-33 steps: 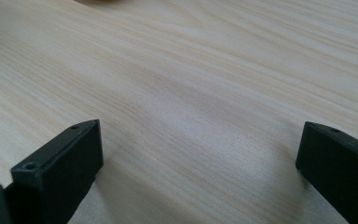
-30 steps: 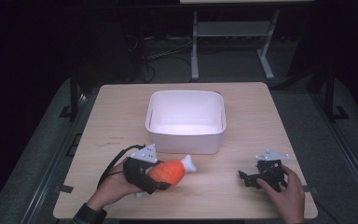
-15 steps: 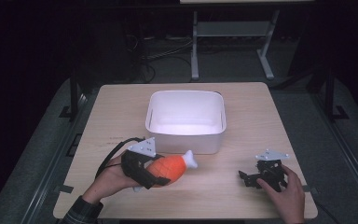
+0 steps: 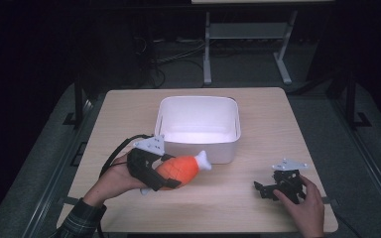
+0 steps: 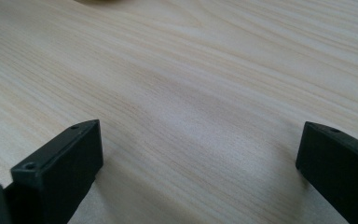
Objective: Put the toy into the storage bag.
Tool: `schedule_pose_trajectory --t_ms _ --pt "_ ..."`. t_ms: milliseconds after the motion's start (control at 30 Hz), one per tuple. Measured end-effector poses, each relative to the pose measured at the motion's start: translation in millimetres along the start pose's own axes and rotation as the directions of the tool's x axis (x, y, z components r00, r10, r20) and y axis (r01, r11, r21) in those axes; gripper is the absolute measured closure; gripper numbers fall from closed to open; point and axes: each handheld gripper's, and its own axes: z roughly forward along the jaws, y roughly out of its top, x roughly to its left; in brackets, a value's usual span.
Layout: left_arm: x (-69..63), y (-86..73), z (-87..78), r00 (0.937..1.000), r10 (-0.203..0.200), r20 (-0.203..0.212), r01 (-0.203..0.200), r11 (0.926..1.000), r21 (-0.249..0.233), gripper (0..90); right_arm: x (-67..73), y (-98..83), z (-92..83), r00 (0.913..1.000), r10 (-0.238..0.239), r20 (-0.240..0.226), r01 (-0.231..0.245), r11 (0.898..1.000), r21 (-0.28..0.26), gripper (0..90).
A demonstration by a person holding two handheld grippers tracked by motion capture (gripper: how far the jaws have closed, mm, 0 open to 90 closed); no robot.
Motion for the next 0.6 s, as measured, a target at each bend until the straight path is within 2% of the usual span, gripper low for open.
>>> schedule_pose_trajectory --t_ms 600 --pt "16.8 29.7 -23.7 0.9989 0.046 0.002 -0.046 0.9988 -0.012 23.6 0.1 0.0 -0.1 1.0000 0.000 -0.001 0.000 1.000 -0.001 0.0"
